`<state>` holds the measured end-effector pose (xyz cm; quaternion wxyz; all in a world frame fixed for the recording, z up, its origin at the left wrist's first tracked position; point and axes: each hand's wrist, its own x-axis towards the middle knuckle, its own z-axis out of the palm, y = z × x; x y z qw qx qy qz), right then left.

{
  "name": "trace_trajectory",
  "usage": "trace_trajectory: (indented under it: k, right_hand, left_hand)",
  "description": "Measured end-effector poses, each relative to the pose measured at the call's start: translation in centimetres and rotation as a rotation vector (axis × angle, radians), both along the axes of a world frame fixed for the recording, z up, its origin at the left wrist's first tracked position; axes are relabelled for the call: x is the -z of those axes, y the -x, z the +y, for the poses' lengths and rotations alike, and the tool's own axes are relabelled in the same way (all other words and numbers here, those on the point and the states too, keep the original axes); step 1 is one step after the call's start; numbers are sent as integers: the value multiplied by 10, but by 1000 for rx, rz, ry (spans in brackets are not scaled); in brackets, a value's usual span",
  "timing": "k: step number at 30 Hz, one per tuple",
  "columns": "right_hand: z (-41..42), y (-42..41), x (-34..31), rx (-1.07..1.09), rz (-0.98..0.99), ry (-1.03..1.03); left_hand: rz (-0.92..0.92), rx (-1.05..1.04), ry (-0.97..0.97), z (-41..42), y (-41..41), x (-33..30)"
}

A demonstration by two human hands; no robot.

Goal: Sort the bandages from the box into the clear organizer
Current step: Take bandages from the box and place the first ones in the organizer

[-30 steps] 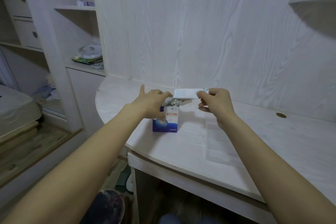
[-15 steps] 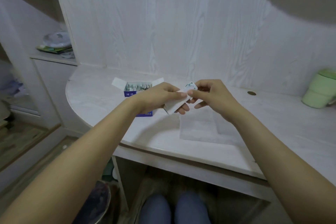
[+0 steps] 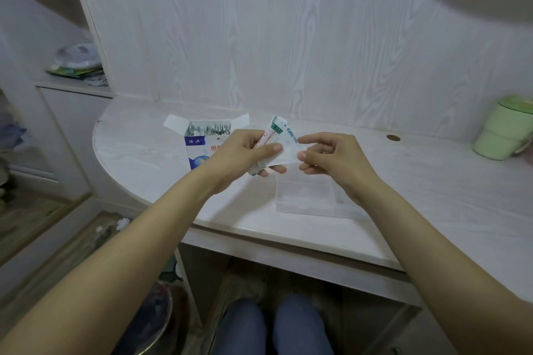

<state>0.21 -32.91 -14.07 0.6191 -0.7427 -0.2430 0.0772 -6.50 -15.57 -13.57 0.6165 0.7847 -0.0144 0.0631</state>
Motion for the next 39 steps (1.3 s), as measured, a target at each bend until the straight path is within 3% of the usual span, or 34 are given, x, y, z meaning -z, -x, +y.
trace_trajectory:
  k: [4,12,19,27,39]
  right_hand:
    - [4,2,0,8,-22,9]
    - [1,2,-1,58,-67,129]
    - [-5,6,-7,95,-55,108]
    - [0,6,-3,-10,172,-168]
    - [-2,2,-1,55,128,-67]
  left_hand:
    - [28,-83,140,-1,-1,-4]
    - [124,12,260,-2,-1,-1]
    - [177,42,180,3,2,-4]
    - [151,-56,184,2,1,-7]
    - [104,-125,164,-4,-5,1]
